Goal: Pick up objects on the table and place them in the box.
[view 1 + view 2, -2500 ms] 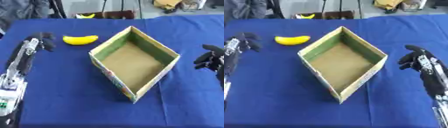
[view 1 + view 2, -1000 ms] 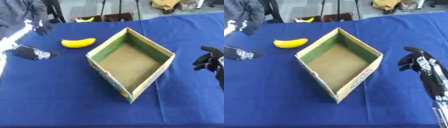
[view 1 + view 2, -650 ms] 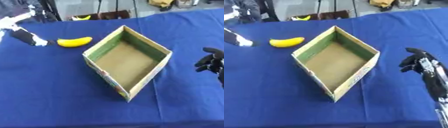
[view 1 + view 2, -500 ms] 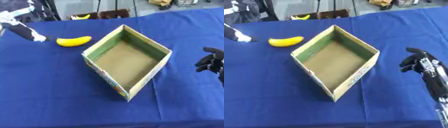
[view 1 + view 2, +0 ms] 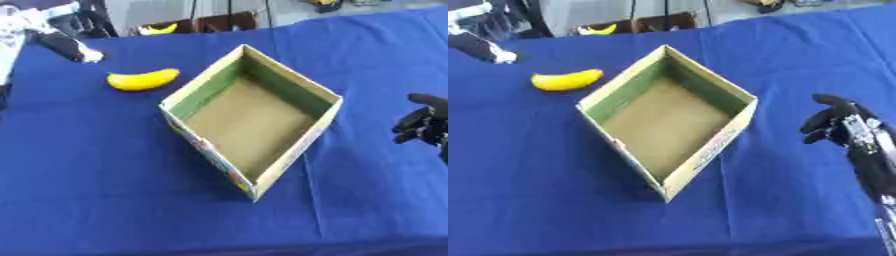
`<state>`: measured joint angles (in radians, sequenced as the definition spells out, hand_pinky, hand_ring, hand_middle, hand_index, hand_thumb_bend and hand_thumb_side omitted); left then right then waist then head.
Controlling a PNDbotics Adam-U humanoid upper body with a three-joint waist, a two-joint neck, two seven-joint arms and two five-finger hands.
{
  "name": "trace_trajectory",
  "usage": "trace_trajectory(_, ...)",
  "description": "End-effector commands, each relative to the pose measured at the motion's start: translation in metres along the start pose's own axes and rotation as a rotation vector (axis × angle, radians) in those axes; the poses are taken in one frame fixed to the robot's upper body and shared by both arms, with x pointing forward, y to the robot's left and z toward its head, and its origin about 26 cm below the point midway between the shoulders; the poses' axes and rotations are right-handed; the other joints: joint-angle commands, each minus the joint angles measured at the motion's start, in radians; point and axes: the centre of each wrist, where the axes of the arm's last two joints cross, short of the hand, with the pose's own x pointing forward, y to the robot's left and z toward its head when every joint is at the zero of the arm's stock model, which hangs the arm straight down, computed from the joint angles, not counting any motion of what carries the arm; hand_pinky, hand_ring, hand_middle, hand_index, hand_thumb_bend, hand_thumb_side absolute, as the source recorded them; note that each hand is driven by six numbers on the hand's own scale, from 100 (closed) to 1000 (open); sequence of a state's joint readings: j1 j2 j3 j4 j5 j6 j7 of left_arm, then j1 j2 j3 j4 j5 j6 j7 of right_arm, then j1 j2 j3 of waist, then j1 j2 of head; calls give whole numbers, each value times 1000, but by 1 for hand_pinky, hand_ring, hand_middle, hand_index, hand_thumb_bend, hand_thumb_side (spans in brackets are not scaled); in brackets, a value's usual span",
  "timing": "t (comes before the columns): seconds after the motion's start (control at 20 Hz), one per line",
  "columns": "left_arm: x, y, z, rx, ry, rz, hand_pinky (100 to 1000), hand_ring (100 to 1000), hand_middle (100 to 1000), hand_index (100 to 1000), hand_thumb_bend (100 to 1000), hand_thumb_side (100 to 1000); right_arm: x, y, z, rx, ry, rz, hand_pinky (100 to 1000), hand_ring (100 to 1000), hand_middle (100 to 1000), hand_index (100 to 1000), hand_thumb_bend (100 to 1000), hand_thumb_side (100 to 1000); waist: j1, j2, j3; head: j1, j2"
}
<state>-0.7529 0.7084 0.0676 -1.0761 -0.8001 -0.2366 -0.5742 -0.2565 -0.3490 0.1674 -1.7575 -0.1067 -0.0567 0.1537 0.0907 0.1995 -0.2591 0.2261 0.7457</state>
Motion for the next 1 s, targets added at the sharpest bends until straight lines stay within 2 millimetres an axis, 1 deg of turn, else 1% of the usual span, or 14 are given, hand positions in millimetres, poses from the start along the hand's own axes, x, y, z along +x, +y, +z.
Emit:
trace_trajectory(0.05, -9, 0, -4, 8, 34, -32, 684, 690, 697, 846, 436, 382, 9, -4, -5, 12, -31, 22, 555, 609, 539, 856, 100, 903, -1, -10, -3, 7, -12)
trace_trajectory(0.45, -27, -36, -20, -20, 53, -68, 680, 686, 687, 843, 421, 379, 11, -4, -7, 19, -38, 24, 556, 610, 539, 856, 100, 916, 8, 5, -18, 13, -21)
trace_trajectory(0.8, -25, -54, -26, 19, 21, -121, 676, 679, 676, 838, 389, 372, 12, -3, -8, 22, -44, 25, 556, 610, 539, 857, 100, 924, 11, 14, -26, 15, -26)
trace_trajectory(1.0, -24, -60, -29, 45, 2, -143, 676, 679, 674, 837, 378, 375, 13, -3, -9, 24, -46, 27, 557, 611, 539, 857, 100, 926, 11, 18, -30, 16, -27)
